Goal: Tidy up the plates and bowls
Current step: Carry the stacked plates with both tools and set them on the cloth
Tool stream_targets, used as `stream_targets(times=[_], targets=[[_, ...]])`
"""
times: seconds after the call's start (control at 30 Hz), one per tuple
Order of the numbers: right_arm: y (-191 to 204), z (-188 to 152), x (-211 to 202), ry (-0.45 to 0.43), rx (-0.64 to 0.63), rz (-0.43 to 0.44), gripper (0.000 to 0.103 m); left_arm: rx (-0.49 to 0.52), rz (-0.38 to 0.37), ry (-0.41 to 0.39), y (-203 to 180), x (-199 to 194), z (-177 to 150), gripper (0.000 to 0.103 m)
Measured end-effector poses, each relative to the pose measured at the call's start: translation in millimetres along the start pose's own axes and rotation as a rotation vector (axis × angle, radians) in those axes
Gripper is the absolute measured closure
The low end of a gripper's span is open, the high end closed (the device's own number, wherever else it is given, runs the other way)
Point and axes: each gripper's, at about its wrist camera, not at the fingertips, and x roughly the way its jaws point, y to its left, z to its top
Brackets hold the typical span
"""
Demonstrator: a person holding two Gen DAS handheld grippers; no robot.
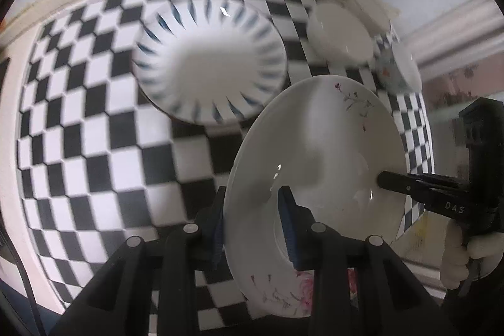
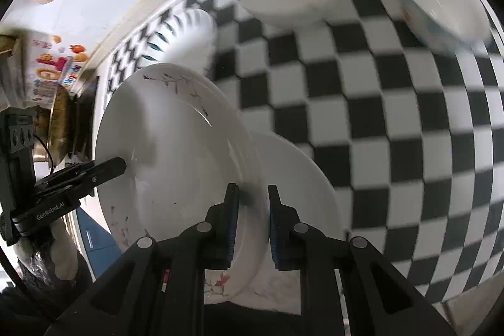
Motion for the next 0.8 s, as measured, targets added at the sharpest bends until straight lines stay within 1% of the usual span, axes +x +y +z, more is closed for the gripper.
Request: stream_targets(times=[0.1, 0.23, 0.4, 0.5, 0.63, 0.73, 0.8], targets=[[-21, -13, 6, 0.028, 0.009, -0.019, 0.084, 0.02, 0.024, 0.047, -13, 20, -10, 0.075], [-32, -20, 15, 0.054, 0.011, -0.03, 0.084, 0.028, 0.05, 0.086, -23, 33, -17, 0.075], [-36, -22, 18, 0.058, 0.002, -0.031, 0.085, 0.038, 0.094, 0.098, -32, 41, -24, 0.074], [-37, -19, 18, 0.062, -0.005, -0.037, 0.085, 0.022, 0.102, 0.117, -34, 46, -26, 0.074], [-39, -20, 23, 0.079, 0.0, -0.029, 0.085, 0.021, 0.135, 0.124, -38, 49, -29, 0.074], [-38, -19, 30, 0.096, -0.003, -0.026, 0.085, 0.017, 0.17, 0.153, -45, 60, -33, 0.074], [-35, -17, 34, 0.107, -0.01, -0.029, 0.086, 0.0, 0.169, 0.178, -44, 68, -37, 0.074]])
